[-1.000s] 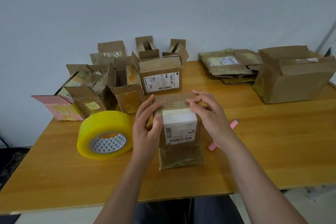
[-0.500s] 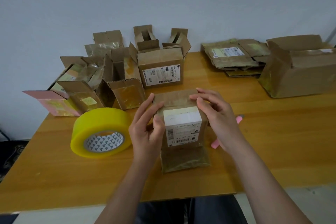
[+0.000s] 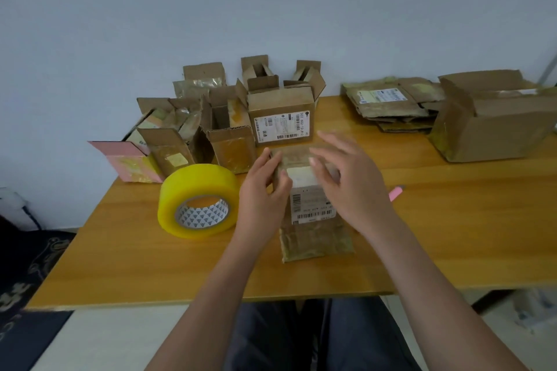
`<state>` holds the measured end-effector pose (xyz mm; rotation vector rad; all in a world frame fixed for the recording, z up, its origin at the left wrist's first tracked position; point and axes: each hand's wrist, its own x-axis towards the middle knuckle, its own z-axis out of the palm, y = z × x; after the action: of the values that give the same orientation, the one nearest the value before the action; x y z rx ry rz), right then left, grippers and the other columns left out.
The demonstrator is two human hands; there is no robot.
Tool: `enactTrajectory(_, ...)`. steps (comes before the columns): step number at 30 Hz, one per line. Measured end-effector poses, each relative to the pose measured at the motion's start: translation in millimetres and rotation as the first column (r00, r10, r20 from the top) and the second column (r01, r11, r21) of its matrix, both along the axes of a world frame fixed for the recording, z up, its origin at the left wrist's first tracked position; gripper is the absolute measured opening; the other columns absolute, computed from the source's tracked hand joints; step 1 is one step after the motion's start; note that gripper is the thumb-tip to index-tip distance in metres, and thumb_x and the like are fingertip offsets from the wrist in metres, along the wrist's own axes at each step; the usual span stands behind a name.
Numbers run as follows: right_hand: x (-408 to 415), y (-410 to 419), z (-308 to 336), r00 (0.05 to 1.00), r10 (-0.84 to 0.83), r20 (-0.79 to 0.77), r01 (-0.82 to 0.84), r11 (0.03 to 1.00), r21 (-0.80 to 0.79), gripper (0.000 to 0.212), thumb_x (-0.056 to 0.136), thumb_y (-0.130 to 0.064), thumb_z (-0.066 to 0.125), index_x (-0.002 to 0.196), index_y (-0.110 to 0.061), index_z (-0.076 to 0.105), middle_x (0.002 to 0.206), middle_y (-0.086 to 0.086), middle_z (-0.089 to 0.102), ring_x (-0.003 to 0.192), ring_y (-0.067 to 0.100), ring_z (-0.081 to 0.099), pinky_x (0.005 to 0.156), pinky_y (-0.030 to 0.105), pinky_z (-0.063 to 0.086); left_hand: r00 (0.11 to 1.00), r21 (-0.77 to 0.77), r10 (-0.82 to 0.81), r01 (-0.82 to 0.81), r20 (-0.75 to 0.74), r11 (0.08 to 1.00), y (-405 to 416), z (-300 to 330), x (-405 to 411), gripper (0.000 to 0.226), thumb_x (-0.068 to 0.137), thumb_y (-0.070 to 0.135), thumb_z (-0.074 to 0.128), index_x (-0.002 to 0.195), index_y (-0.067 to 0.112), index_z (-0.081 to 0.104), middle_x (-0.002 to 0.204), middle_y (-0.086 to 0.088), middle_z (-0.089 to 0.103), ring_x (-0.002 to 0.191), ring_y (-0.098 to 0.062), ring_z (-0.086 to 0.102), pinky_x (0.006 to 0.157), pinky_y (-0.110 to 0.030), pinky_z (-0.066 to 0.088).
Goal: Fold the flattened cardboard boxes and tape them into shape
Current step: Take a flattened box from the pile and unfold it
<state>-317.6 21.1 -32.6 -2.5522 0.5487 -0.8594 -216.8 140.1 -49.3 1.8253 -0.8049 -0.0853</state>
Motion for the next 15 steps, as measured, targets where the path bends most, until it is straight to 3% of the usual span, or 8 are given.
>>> enactTrajectory(2, 2, 10, -8, 0.997, 0.061, -0.039, -0.062, 0.998, -0.025, 0.043, 0.101, -0.039, 0.038, 0.127, -0.015, 0.064, 0.144, 0.001, 0.051, 0.139, 0.015, 0.039, 0.118, 0.038, 0.026, 0.996, 0.07, -0.003, -0.003, 0.087, 0.998, 3, 4, -1, 0.044, 0.102, 0.023, 0.049, 0.145, 0.017, 0.045, 0.157, 0.001, 0.033, 0.144, -0.013, 0.032, 0.11, -0.038, 0.043)
enactTrajectory(5, 3, 12, -20, 0.999, 0.037, 0.0, -0.037, 0.997, -0.073, 0.046, 0.104, -0.038, 0.031, 0.128, -0.016, 0.062, 0.137, 0.001, 0.058, 0.135, 0.017, 0.046, 0.118, 0.039, 0.024, 0.973, 0.003, 0.056, -0.058, 0.223, 0.998, 20, 9, -5, 0.041, 0.099, 0.018, 0.056, 0.139, 0.011, 0.053, 0.145, -0.005, 0.049, 0.137, -0.016, 0.042, 0.102, -0.016, 0.045)
enactTrajectory(7, 2, 12, -23, 1.0, 0.018, 0.017, -0.017, 0.997, -0.079, 0.046, 0.105, -0.038, 0.029, 0.128, -0.017, 0.062, 0.136, 0.001, 0.059, 0.134, 0.018, 0.047, 0.117, 0.037, 0.023, 0.902, -0.148, 0.229, -0.186, 0.366, 0.971, 40, 5, -4, 0.04, 0.094, 0.012, 0.062, 0.133, 0.005, 0.057, 0.136, -0.011, 0.056, 0.126, -0.02, 0.052, 0.095, -0.019, 0.049)
enactTrajectory(9, 2, 13, -21, 1.0, -0.018, -0.004, 0.018, 0.993, -0.116, 0.048, 0.104, -0.039, 0.025, 0.127, -0.019, 0.062, 0.136, 0.0, 0.06, 0.134, 0.017, 0.048, 0.118, 0.045, 0.025, 0.783, -0.259, 0.449, -0.369, 0.431, 0.892, 60, -6, 1, 0.053, 0.087, 0.01, 0.067, 0.137, 0.003, 0.049, 0.135, -0.018, 0.049, 0.128, -0.025, 0.045, 0.101, -0.028, 0.043)
enactTrajectory(10, 3, 15, -20, 0.998, -0.051, -0.024, 0.047, 0.988, -0.149, 0.05, 0.103, -0.039, 0.023, 0.126, -0.02, 0.063, 0.134, 0.0, 0.061, 0.133, 0.017, 0.049, 0.118, 0.049, 0.024, 0.758, -0.265, 0.543, -0.474, 0.362, 0.839, 69, -13, 6, 0.064, 0.083, 0.011, 0.07, 0.141, 0.004, 0.042, 0.138, -0.02, 0.042, 0.13, -0.028, 0.038, 0.102, -0.031, 0.038)
enactTrajectory(12, 7, 21, -18, 0.992, -0.12, -0.049, 0.107, 0.973, -0.207, 0.049, 0.103, -0.038, 0.023, 0.119, -0.017, 0.065, 0.126, 0.001, 0.066, 0.128, 0.018, 0.054, 0.117, 0.053, 0.021, 0.745, -0.149, 0.662, -0.648, 0.083, 0.747, 82, -29, 19, 0.084, 0.079, 0.01, 0.075, 0.148, 0.006, 0.028, 0.145, -0.021, 0.03, 0.135, -0.032, 0.03, 0.107, -0.037, 0.033)
enactTrajectory(14, 12, 26, -16, 0.986, -0.16, -0.046, 0.147, 0.964, -0.221, 0.044, 0.104, -0.035, 0.027, 0.111, -0.015, 0.065, 0.113, 0.003, 0.071, 0.119, 0.02, 0.06, 0.117, 0.053, 0.02, 0.733, 0.018, 0.659, -0.666, -0.167, 0.746, 93, -44, 35, 0.09, 0.081, 0.014, 0.077, 0.151, 0.007, 0.023, 0.15, -0.017, 0.028, 0.139, -0.035, 0.029, 0.113, -0.046, 0.032)
enactTrajectory(15, 14, 28, -16, 0.985, -0.169, -0.034, 0.158, 0.963, -0.217, 0.042, 0.103, -0.035, 0.029, 0.109, -0.014, 0.065, 0.109, 0.003, 0.071, 0.115, 0.021, 0.062, 0.117, 0.052, 0.022, 0.739, 0.052, 0.622, -0.633, -0.259, 0.773, 97, -51, 41, 0.083, 0.083, 0.018, 0.077, 0.149, 0.008, 0.029, 0.147, -0.015, 0.037, 0.137, -0.034, 0.035, 0.111, -0.047, 0.035)
